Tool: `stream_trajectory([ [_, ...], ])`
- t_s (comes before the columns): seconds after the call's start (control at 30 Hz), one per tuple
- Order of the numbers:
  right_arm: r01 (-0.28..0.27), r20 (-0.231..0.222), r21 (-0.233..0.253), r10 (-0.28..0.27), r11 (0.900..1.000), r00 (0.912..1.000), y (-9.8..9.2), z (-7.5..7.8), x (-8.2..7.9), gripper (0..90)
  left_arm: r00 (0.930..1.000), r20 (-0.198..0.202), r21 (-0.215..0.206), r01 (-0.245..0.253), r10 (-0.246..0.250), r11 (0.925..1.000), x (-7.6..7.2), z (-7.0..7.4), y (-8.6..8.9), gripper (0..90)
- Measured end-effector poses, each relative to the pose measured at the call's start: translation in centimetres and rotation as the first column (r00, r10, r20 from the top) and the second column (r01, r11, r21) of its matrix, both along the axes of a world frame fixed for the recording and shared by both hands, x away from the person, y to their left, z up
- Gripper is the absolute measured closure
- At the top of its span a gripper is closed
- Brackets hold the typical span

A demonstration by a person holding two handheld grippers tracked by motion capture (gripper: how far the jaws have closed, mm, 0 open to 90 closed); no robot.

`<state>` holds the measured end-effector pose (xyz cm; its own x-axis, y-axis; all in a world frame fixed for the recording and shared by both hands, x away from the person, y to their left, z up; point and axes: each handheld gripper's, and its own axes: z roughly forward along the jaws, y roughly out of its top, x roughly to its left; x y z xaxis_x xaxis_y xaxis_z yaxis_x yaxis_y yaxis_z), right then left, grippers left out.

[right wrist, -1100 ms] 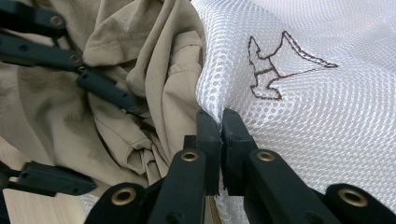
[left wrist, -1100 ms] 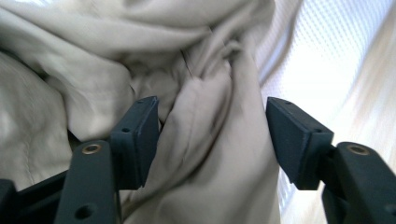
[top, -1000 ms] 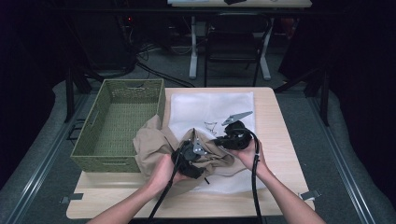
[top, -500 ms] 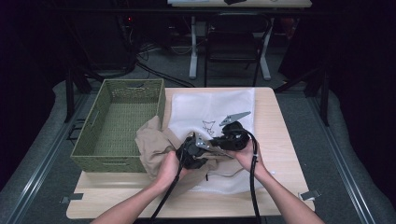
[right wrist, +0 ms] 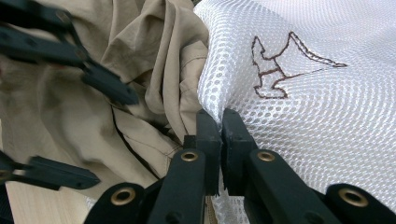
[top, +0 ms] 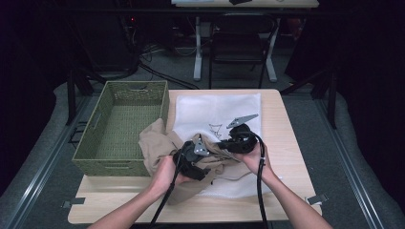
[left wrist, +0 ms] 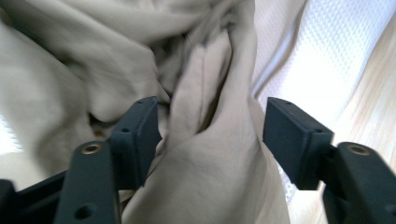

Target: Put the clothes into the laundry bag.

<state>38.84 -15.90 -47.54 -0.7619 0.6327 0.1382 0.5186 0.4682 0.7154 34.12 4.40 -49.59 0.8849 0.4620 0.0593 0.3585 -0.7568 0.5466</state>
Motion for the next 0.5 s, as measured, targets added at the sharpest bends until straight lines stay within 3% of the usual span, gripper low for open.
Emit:
stream_trajectory([
  [0.07,0.0,-0.004,0.0,0.0,1.0,1.0,0.1,0.0,0.0,88.0,0.9998,-0.02,0.038,0.004,-0.003,0.9993,0.4,-1.1,-0.3,42.9],
  [0.17,-0.005,-0.005,-0.002,0.005,1.0,1.0,0.2,-0.1,0.0,88.0,0.9995,-0.03,0.04,0.012,-0.011,0.9991,0.9,-2.3,-0.5,59.1],
  [0.27,-0.009,-0.004,-0.005,0.009,1.0,0.9999,0.3,-0.2,0.0,88.0,0.9993,-0.033,0.023,0.017,-0.016,0.9996,1.0,-2.7,-0.4,71.7],
  [0.5,-0.018,0.017,0.026,0.018,1.0,0.9997,0.6,0.7,-0.5,88.1,0.9994,-0.021,-0.046,-0.029,0.028,0.9985,1.1,-1.2,-1.0,76.1],
])
